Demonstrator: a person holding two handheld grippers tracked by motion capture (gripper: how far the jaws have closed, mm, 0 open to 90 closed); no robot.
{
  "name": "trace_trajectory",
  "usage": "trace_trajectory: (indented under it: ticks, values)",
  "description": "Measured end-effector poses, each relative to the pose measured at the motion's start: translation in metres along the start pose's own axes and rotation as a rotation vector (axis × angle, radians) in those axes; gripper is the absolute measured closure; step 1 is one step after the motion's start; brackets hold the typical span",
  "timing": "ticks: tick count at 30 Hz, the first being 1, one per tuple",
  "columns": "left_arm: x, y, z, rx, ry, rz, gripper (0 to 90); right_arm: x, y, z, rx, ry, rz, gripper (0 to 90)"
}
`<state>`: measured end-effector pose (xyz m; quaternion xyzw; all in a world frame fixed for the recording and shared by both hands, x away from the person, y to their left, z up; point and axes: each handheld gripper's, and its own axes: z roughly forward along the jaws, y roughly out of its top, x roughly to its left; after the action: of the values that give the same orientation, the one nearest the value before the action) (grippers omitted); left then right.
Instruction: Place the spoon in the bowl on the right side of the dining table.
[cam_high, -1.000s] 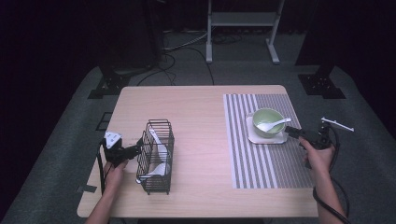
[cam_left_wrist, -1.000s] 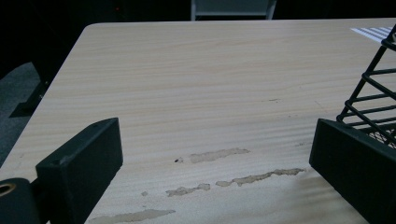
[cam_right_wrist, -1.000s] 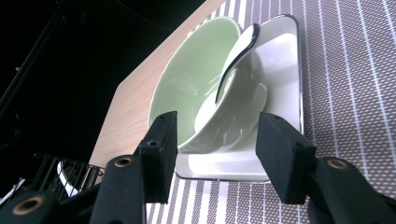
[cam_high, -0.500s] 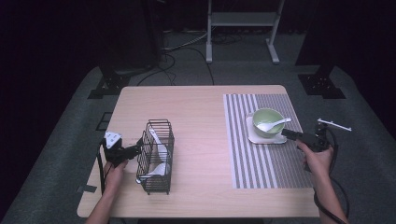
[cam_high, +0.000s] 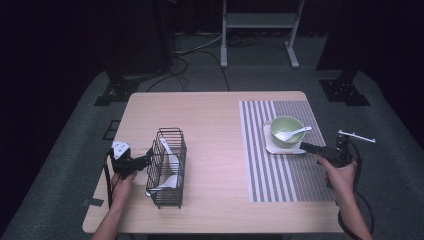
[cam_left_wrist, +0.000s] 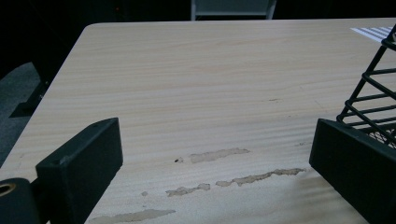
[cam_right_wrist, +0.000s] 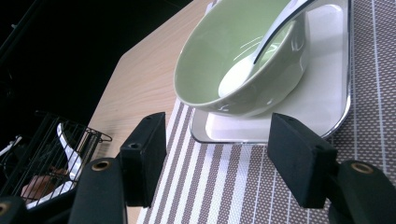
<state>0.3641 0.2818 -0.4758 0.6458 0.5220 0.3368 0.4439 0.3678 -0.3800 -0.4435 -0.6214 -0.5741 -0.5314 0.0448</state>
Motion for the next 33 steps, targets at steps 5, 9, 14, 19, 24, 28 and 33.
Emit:
trace_trajectory:
  ticks: [5, 9, 14, 19, 24, 28, 33]
  values:
    - [0.0, 0.0, 0.0, 0.0, 0.001, 0.002, 1.6, 0.003, -0.005, -0.002, 0.006, 0.006, -0.018, 35.5]
    - [0.0, 0.0, 0.0, 0.0, 0.001, 0.002, 1.6, 0.006, -0.011, -0.002, 0.014, 0.017, -0.024, 35.3]
    - [0.0, 0.0, 0.0, 0.0, 0.0, 0.002, 1.6, 0.009, -0.017, 0.001, 0.026, 0.027, -0.032, 35.3]
    - [0.0, 0.0, 0.0, 0.0, 0.0, 0.002, 1.6, 0.012, -0.021, 0.002, 0.034, 0.032, -0.045, 35.3]
    - [0.0, 0.0, 0.0, 0.0, 0.0, 0.002, 1.6, 0.018, -0.025, 0.002, 0.045, 0.041, -0.064, 35.3]
    - [0.0, 0.0, 0.0, 0.0, 0.001, 0.002, 1.6, 0.021, -0.028, 0.003, 0.05, 0.048, -0.072, 35.3]
    - [0.0, 0.0, 0.0, 0.001, 0.001, 0.002, 1.6, 0.024, -0.032, 0.005, 0.061, 0.06, -0.08, 35.3]
